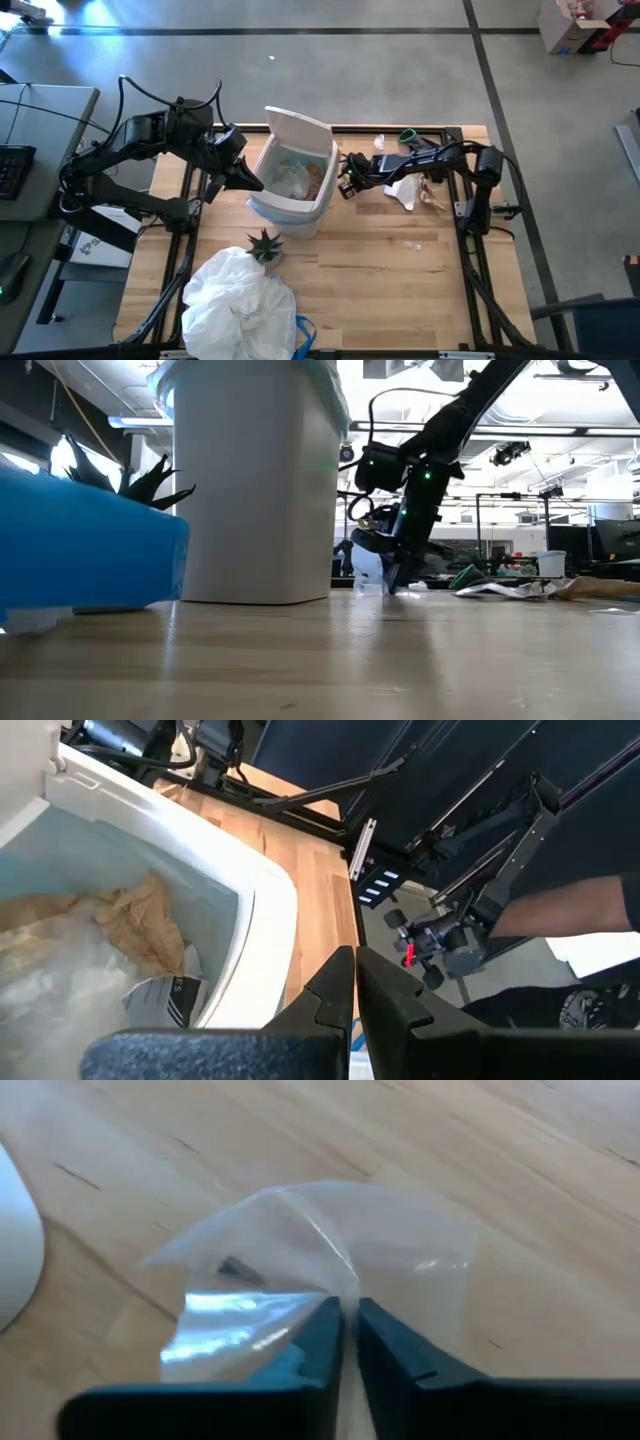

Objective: Place trash/remove bag and relplace
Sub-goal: Put the transparent plastic into the trash bin

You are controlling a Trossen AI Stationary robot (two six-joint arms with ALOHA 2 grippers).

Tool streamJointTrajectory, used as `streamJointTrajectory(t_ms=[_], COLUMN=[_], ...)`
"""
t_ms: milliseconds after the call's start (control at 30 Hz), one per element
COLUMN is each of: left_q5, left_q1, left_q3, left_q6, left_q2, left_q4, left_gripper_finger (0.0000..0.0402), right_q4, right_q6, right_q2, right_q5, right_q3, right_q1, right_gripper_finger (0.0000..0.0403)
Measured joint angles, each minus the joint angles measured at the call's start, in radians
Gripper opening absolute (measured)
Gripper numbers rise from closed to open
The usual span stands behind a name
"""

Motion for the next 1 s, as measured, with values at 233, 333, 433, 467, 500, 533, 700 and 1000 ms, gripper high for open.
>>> streamJointTrajectory(t_ms=[233, 333, 433, 467, 500, 533, 700, 1000], left_q5=[0.001, 0.001, 0.002, 0.001, 0.001, 0.000, -0.012, -0.030], left_q1=[0.020, 0.021, 0.021, 0.021, 0.021, 0.021, 0.021, 0.056], left_q3=[0.000, 0.000, 0.000, 0.000, 0.000, 0.000, 0.000, 0.000], left_q6=[0.008, 0.013, 0.029, 0.034, 0.040, 0.045, 0.084, 0.105], left_q2=[0.000, -0.003, -0.006, -0.007, -0.007, -0.007, -0.007, -0.006], left_q4=[0.001, 0.001, 0.001, 0.001, 0.001, 0.001, 0.002, 0.002], left_gripper_finger=[0.0000, 0.0000, 0.0000, 0.0000, 0.0000, 0.0000, 0.0000, 0.0000], right_q4=[-0.150, -0.286, -0.374, -0.399, -0.433, -0.474, -0.570, -0.622], right_q6=[-0.018, -0.018, 0.004, 0.010, 0.016, 0.032, 0.105, 0.188], right_q2=[-0.011, -0.054, -0.136, -0.170, -0.199, -0.221, -0.375, -0.527], right_q5=[-0.012, -0.006, 0.019, 0.023, 0.028, 0.035, 0.061, 0.072], right_q3=[0.069, 0.114, 0.175, 0.190, 0.204, 0.214, 0.292, 0.444], right_q1=[0.028, 0.061, 0.104, 0.121, 0.142, 0.165, 0.282, 0.514], right_gripper_finger=[0.0001, 0.0000, 0.0000, 0.0000, 0.0000, 0.0000, 0.0000, 0.0000])
